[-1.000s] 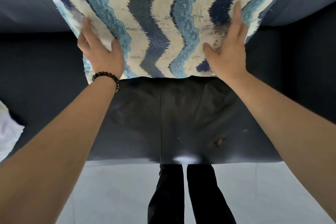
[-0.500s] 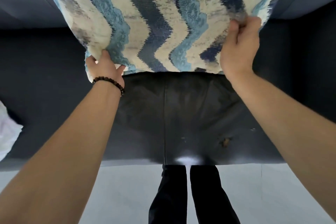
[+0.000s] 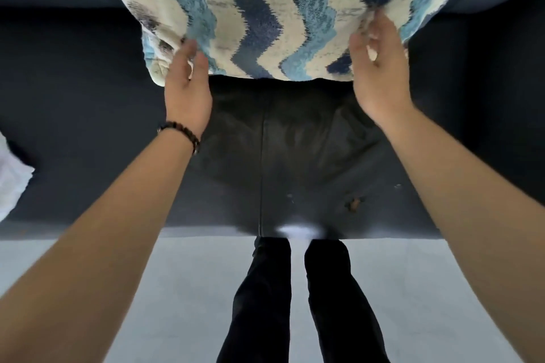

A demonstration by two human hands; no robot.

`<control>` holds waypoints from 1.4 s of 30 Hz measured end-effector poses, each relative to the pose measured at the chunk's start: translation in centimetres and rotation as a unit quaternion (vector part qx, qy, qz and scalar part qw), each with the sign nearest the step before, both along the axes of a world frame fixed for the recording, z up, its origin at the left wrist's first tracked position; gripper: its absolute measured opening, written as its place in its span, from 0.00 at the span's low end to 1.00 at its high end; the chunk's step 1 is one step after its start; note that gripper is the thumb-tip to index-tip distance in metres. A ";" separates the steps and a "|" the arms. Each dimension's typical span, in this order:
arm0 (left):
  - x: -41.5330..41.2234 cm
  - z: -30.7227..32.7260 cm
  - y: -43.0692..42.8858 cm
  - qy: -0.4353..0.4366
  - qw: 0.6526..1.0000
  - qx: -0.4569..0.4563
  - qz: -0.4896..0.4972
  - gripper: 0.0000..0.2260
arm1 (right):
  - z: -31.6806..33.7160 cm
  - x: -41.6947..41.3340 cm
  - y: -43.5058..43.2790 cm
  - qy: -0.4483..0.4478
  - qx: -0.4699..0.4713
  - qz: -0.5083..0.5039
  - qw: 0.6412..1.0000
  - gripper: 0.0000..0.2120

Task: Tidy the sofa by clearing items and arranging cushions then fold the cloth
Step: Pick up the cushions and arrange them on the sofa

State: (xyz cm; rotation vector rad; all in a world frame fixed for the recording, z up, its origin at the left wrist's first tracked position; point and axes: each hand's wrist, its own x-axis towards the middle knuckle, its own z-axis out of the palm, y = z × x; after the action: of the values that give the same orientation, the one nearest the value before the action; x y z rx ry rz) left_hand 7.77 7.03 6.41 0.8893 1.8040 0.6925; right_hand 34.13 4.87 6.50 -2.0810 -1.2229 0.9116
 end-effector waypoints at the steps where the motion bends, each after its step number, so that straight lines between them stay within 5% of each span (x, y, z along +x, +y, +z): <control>1: 0.1 1.5 -1.8 0.000 1.000 0.014 -0.015 0.20 | 1.5 -0.5 -1.8 0.016 -0.003 0.002 1.000 0.27; 10: 0.0 25.9 -18.2 0.022 0.998 0.052 -0.041 0.19 | 26.0 -2.0 -17.8 0.145 -0.038 0.021 0.988 0.18; 19: -0.5 47.6 -32.3 0.113 0.969 0.198 0.096 0.20 | 46.2 1.0 -25.5 0.145 0.110 0.120 0.976 0.24; 24: -0.6 50.0 -41.0 0.148 0.937 0.209 0.237 0.19 | 47.7 0.4 -27.7 0.164 0.140 0.160 0.963 0.20; 32: -4.0 51.0 -52.3 0.187 0.891 0.143 0.388 0.18 | 46.1 -8.3 -30.8 0.224 0.044 0.306 0.924 0.20; 42: -15.5 51.7 -67.5 0.219 0.743 0.212 0.596 0.20 | 49.8 -32.4 -37.2 0.198 0.100 0.585 0.780 0.22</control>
State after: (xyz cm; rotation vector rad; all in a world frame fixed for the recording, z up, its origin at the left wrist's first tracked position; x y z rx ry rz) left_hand -7.74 -60.47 58.09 -0.0172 2.6423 1.8741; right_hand 1.76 -32.32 56.34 -0.6838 -2.2201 1.5073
